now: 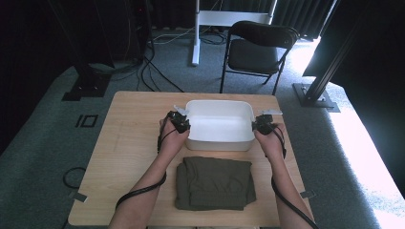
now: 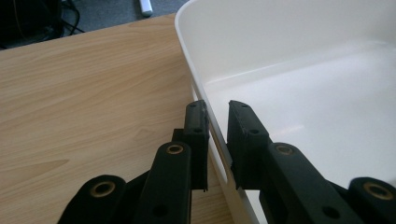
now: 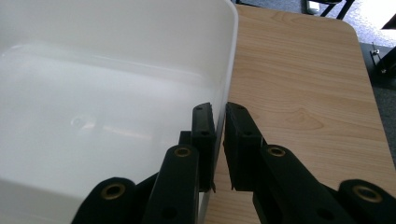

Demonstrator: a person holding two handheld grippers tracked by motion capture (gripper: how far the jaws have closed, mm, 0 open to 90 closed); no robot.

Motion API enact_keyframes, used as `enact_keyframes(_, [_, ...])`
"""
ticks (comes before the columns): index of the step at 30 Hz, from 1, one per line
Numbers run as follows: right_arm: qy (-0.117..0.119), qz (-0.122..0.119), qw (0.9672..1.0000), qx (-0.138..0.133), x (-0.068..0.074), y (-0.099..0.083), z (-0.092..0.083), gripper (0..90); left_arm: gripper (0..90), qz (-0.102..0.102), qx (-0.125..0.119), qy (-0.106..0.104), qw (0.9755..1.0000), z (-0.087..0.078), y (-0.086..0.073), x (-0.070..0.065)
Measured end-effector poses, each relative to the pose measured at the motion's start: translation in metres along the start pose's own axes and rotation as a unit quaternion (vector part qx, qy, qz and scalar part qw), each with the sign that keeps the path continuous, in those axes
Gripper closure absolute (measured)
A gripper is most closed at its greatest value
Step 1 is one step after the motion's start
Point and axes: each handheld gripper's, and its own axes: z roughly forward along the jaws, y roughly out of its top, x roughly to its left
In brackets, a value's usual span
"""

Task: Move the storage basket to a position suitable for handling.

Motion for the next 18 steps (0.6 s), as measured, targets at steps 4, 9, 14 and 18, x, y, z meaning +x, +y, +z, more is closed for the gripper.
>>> enact_keyframes(4, [-0.002, 0.004, 1.0000, 0.000, -0.005, -0.002, -0.002, 82.7, 79.7, 0.001, 0.001, -0.008, 1.0000, 0.002, 0.002, -0.004])
enact_keyframes(9, [-0.003, 0.007, 1.0000, 0.002, -0.010, -0.003, -0.004, 82.6, 79.7, 0.005, 0.001, -0.010, 0.9999, 0.003, 0.004, -0.007])
enact_keyframes(14, [-0.002, 0.012, 0.9999, 0.002, -0.012, -0.005, -0.006, 82.4, 79.8, 0.014, 0.002, -0.011, 0.9998, 0.006, 0.007, -0.009])
enact_keyframes(18, [-0.004, 0.016, 0.9999, 0.002, -0.015, -0.007, -0.008, 82.4, 79.8, 0.019, 0.002, -0.010, 0.9998, 0.007, 0.008, -0.011])
